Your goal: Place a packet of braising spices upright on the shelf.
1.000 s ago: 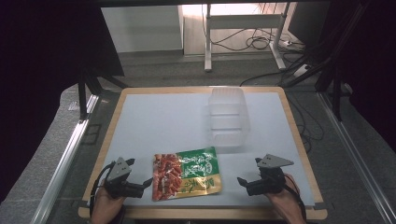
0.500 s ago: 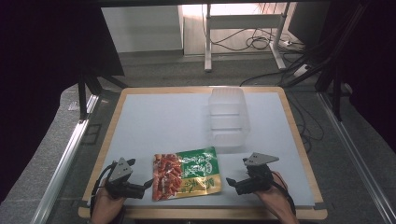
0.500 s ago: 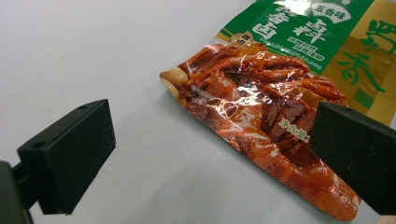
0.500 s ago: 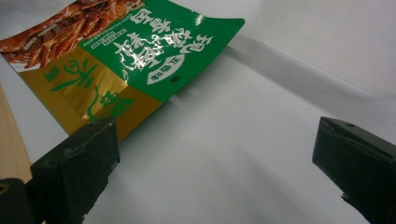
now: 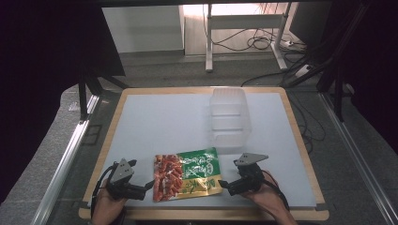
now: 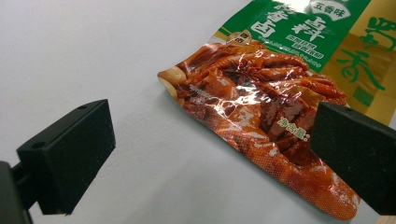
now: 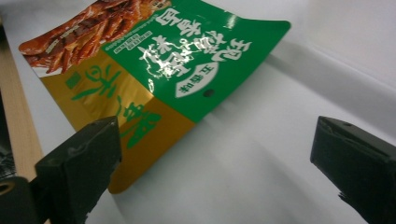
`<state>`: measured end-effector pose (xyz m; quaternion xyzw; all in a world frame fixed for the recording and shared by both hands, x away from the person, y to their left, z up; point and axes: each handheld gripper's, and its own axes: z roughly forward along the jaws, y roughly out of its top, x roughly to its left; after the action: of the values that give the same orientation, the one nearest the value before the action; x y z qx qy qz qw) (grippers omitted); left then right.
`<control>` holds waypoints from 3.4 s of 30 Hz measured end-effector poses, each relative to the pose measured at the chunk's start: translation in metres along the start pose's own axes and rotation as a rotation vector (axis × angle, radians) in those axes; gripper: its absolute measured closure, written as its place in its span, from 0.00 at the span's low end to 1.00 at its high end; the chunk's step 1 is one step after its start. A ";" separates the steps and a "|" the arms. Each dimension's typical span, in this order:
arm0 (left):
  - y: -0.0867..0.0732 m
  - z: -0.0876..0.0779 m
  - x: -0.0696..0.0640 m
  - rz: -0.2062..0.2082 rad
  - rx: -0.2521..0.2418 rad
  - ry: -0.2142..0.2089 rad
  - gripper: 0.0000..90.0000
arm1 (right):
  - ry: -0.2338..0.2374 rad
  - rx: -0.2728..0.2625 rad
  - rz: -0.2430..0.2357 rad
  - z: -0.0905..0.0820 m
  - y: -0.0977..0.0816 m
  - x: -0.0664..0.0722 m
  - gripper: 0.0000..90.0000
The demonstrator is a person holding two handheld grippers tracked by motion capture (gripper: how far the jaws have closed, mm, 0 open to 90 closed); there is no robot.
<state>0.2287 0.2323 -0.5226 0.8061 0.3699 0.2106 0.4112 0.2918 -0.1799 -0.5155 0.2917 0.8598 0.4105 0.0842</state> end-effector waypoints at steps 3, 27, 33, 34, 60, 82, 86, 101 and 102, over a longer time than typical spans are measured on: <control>0.000 0.000 0.000 0.001 0.000 0.000 0.00 | 0.009 0.009 -0.004 0.002 0.002 0.001 0.04; 0.000 0.000 -0.001 0.004 0.003 0.001 0.00 | 0.086 0.093 0.004 0.034 0.023 0.002 0.52; 0.000 0.001 -0.002 0.004 0.005 0.001 0.00 | 0.071 0.082 -0.030 0.039 0.032 0.003 0.62; 0.000 0.001 -0.002 0.004 0.004 0.001 0.00 | 0.069 0.079 -0.038 0.040 0.033 0.003 0.64; 0.001 -0.002 -0.001 0.007 -0.008 0.019 0.00 | 0.141 0.042 -0.002 0.032 0.062 0.004 0.99; 0.001 -0.003 0.000 0.010 -0.010 0.025 0.00 | 0.198 -0.061 -0.016 0.008 0.121 0.007 1.00; 0.001 -0.003 0.000 0.010 -0.010 0.025 0.00 | 0.200 -0.078 -0.041 0.001 0.135 0.010 1.00; 0.001 -0.004 0.001 0.013 -0.011 0.026 0.00 | 0.203 -0.104 -0.097 -0.017 0.178 0.017 1.00; 0.001 -0.004 0.001 0.012 -0.013 0.026 0.00 | 0.202 -0.107 -0.099 -0.019 0.180 0.017 1.00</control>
<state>0.2271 0.2346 -0.5195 0.8028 0.3691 0.2258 0.4103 0.3487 -0.0937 -0.3658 0.2014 0.8541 0.4784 0.0328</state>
